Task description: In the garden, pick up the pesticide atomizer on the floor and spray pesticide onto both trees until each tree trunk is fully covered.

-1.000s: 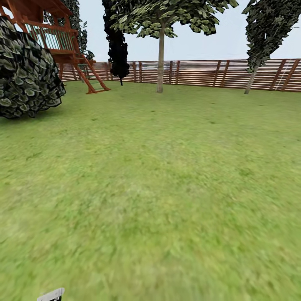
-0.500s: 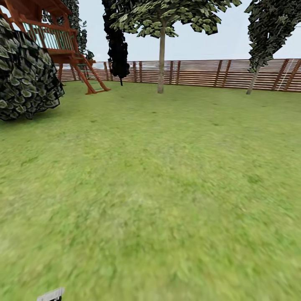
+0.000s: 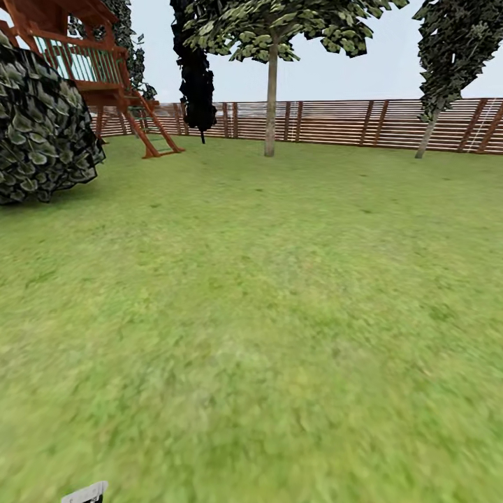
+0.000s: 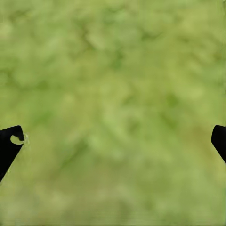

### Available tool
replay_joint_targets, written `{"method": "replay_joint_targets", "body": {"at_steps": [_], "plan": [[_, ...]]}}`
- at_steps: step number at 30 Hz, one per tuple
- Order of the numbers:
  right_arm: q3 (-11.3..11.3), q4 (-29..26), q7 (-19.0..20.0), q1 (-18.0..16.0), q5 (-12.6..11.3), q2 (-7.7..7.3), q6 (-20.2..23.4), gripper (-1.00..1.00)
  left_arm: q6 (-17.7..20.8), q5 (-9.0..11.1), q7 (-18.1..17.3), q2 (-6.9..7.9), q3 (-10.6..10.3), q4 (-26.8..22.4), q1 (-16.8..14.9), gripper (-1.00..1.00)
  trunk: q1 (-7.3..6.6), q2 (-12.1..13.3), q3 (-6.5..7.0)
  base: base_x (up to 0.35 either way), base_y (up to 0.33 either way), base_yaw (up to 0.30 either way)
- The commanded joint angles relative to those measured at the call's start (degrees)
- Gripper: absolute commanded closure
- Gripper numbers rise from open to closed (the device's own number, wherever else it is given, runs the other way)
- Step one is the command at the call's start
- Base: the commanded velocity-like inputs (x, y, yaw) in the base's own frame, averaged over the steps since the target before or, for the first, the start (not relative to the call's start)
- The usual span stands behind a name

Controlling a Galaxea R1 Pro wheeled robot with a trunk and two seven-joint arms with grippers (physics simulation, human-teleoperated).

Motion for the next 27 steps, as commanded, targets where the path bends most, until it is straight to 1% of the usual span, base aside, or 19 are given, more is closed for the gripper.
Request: {"method": "replay_joint_targets", "body": {"at_steps": [1, 27], "plan": [[-0.5, -0.1, 0.3, 0.0, 0.2, 0.02, -0.1, -1.00, -0.1, 0.3, -0.3, -0.01, 0.2, 0.0, 0.0, 1.00, 0.03, 0.0, -0.05, 0.335, 0.080, 0.000], [-0.5, -0.1, 0.3, 0.0, 0.2, 0.02, -0.1, -1.00, -0.1, 0.3, -0.3, -0.01, 0.2, 0.0, 0.0, 1.00, 0.03, 0.0, -0.05, 0.335, 0.080, 0.000]]}}
